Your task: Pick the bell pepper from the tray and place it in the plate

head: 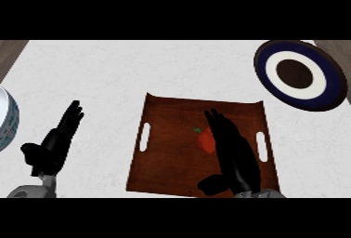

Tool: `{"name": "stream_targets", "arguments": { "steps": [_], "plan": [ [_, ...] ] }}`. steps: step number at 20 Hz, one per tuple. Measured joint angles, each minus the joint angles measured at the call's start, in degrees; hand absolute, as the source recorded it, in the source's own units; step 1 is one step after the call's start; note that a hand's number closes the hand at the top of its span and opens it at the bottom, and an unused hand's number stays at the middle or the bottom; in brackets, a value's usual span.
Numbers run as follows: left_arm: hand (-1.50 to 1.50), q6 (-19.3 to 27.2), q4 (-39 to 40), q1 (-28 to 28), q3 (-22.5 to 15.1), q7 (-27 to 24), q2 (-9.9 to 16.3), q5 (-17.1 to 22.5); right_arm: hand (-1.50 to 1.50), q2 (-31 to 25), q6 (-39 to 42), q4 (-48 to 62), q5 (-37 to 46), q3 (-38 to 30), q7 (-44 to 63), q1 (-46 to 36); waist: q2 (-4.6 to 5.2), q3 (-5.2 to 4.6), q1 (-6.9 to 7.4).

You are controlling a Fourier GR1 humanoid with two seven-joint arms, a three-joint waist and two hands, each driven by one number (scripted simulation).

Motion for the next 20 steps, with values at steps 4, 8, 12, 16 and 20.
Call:
{"name": "stream_targets", "arguments": {
  "steps": [4,8,12,16,20],
  "plan": [
    [0.0,-0.9,0.5,-0.4,0.7,-0.2,-0.6,-0.8,-1.5,1.8,5.4,-0.6,1.3,-1.4,4.1,-0.6,0.07,0.03,0.15],
    [0.0,-1.6,1.1,-0.5,1.5,-0.7,-1.0,-1.4,-1.5,2.8,10.7,0.7,2.3,-2.4,6.7,-1.7,0.11,0.04,0.23],
    [0.0,-1.9,0.7,-1.0,2.1,0.5,-1.7,-2.4,-1.5,4.5,13.5,3.8,3.0,-4.3,5.7,-1.9,0.13,0.05,0.28],
    [0.0,-2.5,-0.5,-0.7,2.7,1.3,-2.7,-3.5,-1.5,7.6,13.7,8.5,5.0,-6.1,3.4,-2.3,0.13,0.06,0.33],
    [0.0,-2.5,-1.8,0.8,2.8,1.3,-3.9,-4.7,-1.5,9.2,12.8,14.5,7.4,-7.7,0.4,-3.2,0.13,0.06,0.41]
  ]
}}
